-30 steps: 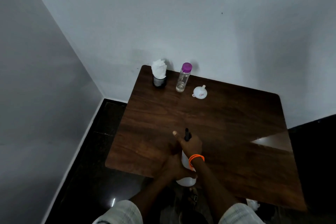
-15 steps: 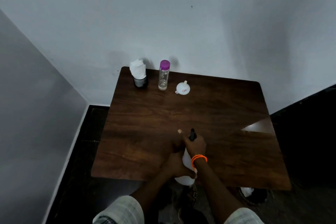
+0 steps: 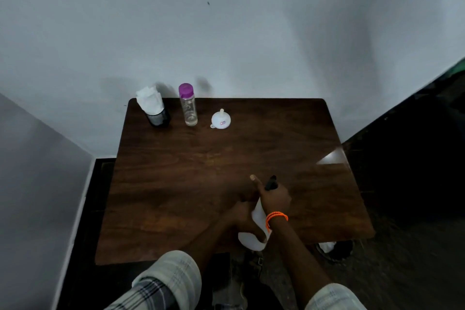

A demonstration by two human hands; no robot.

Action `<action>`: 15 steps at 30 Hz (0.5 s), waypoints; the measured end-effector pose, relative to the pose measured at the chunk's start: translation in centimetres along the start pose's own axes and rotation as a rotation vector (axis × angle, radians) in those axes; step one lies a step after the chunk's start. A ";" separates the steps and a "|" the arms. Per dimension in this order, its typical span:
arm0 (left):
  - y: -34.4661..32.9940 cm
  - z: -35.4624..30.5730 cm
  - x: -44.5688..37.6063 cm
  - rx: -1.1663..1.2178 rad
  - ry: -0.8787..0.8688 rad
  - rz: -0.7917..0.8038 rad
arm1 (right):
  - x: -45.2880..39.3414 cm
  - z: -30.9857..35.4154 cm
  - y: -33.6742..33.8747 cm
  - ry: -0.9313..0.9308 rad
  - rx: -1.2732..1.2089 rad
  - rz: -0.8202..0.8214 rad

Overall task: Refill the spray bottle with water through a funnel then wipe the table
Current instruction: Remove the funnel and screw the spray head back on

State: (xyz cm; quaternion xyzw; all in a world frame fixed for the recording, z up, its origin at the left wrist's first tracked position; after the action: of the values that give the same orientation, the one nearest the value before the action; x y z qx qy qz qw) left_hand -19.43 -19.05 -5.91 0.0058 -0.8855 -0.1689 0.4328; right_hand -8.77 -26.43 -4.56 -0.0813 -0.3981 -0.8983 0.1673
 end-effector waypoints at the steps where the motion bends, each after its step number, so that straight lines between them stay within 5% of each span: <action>1: -0.2 -0.4 -0.1 -0.019 0.000 0.011 | -0.2 -0.5 0.1 -0.030 -0.022 0.010; 11: 0.0 -1.7 -2.0 -0.193 0.064 0.157 | -0.7 -1.3 1.1 -0.172 -0.039 -0.039; 15: 0.0 -2.0 -3.3 -0.189 -0.010 0.078 | -1.0 -0.7 1.4 -0.165 -0.073 -0.062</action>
State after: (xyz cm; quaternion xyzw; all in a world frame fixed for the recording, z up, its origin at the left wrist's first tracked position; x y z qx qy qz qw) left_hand -15.87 -19.10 -7.27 -0.0704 -0.8672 -0.2346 0.4335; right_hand -7.30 -27.57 -4.39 -0.1486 -0.3798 -0.9072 0.1031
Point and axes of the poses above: each hand's wrist, its own x-axis away from the middle knuckle, its own y-axis out of the back of the hand, z = x × y, the point moved 2 cm from there along -x, towards the middle knuckle, and after that the axes turned 5 degrees about y, right-handed, at the moved point
